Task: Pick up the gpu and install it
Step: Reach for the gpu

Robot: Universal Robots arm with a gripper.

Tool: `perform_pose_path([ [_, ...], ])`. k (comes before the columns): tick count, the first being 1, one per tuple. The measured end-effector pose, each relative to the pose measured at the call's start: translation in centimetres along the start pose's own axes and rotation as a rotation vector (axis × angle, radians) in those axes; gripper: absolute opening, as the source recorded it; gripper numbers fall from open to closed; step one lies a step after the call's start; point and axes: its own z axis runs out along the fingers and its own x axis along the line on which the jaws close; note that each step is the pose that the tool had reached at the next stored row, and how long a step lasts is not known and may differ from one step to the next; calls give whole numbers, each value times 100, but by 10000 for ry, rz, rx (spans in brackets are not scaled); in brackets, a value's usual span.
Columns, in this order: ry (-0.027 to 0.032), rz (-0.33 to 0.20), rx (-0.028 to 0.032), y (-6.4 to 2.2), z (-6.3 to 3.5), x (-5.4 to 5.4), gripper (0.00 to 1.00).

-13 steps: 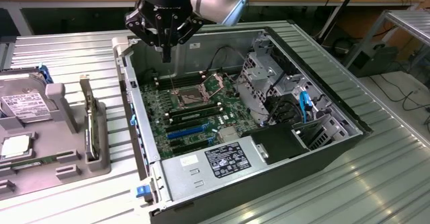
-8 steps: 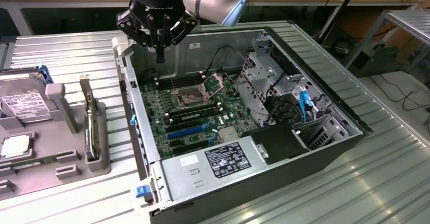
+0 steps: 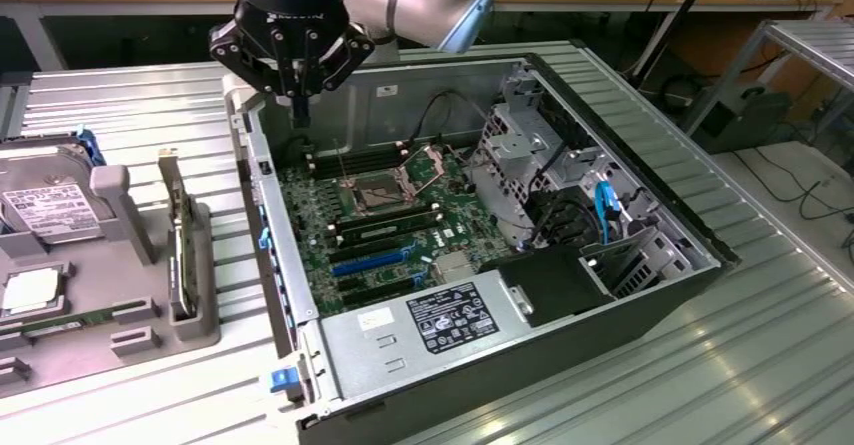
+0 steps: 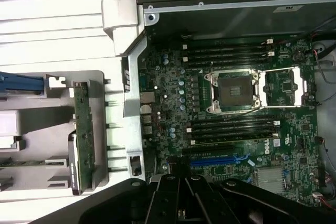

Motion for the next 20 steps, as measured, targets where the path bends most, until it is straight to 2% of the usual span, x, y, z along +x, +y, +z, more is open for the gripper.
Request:
perform_pose_path([
  [6,0,0,-5,-7,-2,91,11],
  [11,0,0,-10,-21,-7,276,11],
  [20,0,1,-20,-32,-11,410,11],
])
